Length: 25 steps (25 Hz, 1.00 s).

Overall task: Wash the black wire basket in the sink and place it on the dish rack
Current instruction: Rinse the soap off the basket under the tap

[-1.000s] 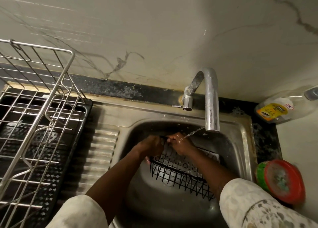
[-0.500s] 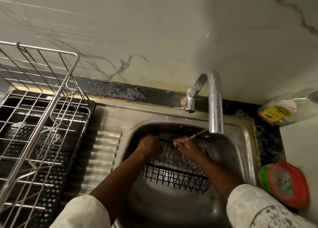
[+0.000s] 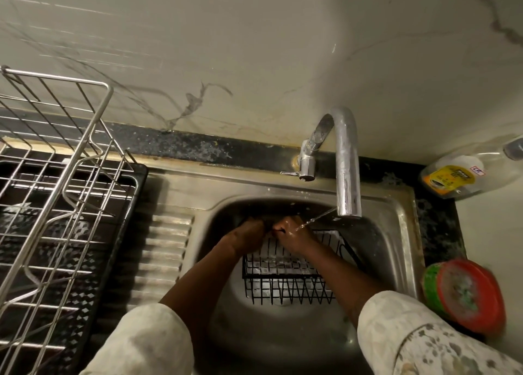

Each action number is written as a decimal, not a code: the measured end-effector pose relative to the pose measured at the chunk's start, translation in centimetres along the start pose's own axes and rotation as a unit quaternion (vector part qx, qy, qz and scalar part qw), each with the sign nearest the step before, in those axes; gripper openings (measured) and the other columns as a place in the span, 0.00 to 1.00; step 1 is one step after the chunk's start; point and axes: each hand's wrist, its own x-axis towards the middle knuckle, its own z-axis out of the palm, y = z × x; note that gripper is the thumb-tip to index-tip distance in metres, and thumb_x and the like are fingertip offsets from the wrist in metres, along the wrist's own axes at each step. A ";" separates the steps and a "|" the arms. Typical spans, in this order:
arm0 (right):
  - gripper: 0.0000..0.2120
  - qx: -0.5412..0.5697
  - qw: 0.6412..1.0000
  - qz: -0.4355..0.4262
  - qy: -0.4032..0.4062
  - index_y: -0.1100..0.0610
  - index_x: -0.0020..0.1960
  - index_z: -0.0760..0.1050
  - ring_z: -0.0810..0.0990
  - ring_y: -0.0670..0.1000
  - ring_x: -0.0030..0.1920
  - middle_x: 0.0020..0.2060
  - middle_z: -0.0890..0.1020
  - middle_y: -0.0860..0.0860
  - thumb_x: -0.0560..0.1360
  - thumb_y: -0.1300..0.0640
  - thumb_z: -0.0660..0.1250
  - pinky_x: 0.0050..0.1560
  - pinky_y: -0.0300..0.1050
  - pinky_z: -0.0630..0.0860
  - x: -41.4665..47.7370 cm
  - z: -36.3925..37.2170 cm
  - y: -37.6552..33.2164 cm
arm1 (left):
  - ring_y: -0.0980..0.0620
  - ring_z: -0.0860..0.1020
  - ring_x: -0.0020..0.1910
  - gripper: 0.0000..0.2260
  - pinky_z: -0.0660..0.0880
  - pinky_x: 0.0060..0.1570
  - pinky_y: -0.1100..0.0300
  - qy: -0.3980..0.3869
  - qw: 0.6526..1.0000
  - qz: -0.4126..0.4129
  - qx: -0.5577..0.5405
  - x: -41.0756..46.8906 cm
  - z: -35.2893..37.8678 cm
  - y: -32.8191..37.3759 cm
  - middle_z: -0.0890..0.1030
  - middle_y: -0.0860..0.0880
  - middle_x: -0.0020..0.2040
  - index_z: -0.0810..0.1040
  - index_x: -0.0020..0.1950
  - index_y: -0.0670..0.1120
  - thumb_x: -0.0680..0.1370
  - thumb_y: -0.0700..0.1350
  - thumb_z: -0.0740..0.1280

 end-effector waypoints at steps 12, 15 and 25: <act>0.08 -0.007 0.999 0.030 0.010 0.51 0.45 0.85 0.75 0.37 0.40 0.38 0.79 0.41 0.79 0.59 0.69 0.43 0.31 0.71 -2.0 -3.4 3.0 | 0.41 0.81 0.61 0.12 0.76 0.59 0.53 0.026 0.999 0.033 -0.010 1.7 1.1 3.7 0.83 0.41 0.61 0.82 0.64 0.43 0.84 0.44 0.63; 0.06 0.022 0.999 0.026 0.021 0.48 0.48 0.85 0.75 0.32 0.44 0.41 0.79 0.35 0.76 0.58 0.73 0.47 0.27 0.69 -2.4 -3.2 3.9 | 0.41 0.82 0.57 0.11 0.76 0.56 0.54 0.011 0.999 0.046 0.006 1.5 1.3 3.4 0.85 0.41 0.57 0.84 0.60 0.43 0.83 0.44 0.64; 0.06 0.078 0.995 0.058 -0.007 0.53 0.52 0.84 0.80 0.44 0.49 0.48 0.84 0.48 0.79 0.53 0.70 0.50 0.40 0.73 -1.3 -2.2 1.6 | 0.47 0.82 0.50 0.11 0.74 0.49 0.60 -0.018 0.999 0.022 0.040 -0.7 -0.3 0.0 0.83 0.42 0.55 0.79 0.63 0.40 0.83 0.40 0.62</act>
